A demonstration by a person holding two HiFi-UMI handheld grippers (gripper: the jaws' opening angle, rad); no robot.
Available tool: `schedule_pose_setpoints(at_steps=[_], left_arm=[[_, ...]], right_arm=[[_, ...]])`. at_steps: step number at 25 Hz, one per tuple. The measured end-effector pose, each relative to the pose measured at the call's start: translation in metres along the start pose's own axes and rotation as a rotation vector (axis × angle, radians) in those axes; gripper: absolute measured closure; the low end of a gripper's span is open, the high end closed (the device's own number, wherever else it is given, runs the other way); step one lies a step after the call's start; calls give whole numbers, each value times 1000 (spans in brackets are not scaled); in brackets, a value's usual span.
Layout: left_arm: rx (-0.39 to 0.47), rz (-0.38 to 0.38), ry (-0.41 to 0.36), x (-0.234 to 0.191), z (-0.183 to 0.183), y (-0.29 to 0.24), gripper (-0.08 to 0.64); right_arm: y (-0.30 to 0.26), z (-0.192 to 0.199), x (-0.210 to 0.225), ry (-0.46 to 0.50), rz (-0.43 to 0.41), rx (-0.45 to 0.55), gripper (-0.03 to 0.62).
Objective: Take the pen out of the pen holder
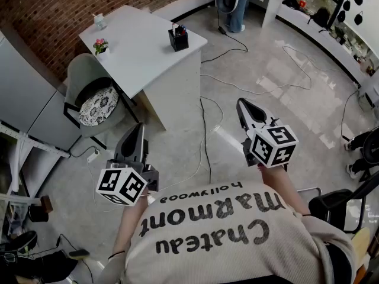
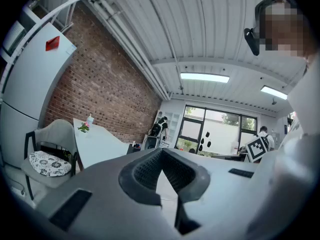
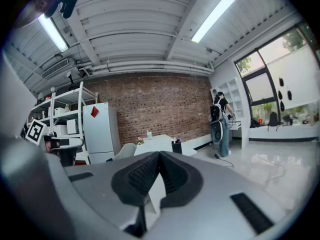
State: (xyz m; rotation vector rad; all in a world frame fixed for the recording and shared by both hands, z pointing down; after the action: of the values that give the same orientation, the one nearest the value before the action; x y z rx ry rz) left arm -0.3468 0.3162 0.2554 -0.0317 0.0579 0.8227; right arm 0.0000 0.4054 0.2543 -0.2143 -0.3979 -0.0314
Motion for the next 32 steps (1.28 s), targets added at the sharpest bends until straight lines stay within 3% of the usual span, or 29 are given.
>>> schedule_pose_setpoints(at_steps=[8,15,22,32], left_arm=[[1,15,5,-14,5,-22,560],[9,5,34,-24,10,-64,560],[16,-42,7,-35,2,-127,560],[31,-118,38,-40,-6,-209,560]], right_arm=[[-16,5,7,9,24,-17,589],[-57,-6,37,-62,-15,-22,589],[-128,-40,73,-72,-79,-55,589],[-209,-99,122,-35,-180,-63,589]])
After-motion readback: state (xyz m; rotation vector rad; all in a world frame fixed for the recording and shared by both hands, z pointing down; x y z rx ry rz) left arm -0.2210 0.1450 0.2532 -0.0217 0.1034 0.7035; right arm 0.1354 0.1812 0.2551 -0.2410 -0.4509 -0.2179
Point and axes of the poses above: the fingertips, and each gripper's own axes: y backward along the fingers, x to its right, z out of its underside, the point moved 10 cm from there along y, backward along the fingers, and after that the axes turned 15 degrees about -y, right-handed, at the moved point
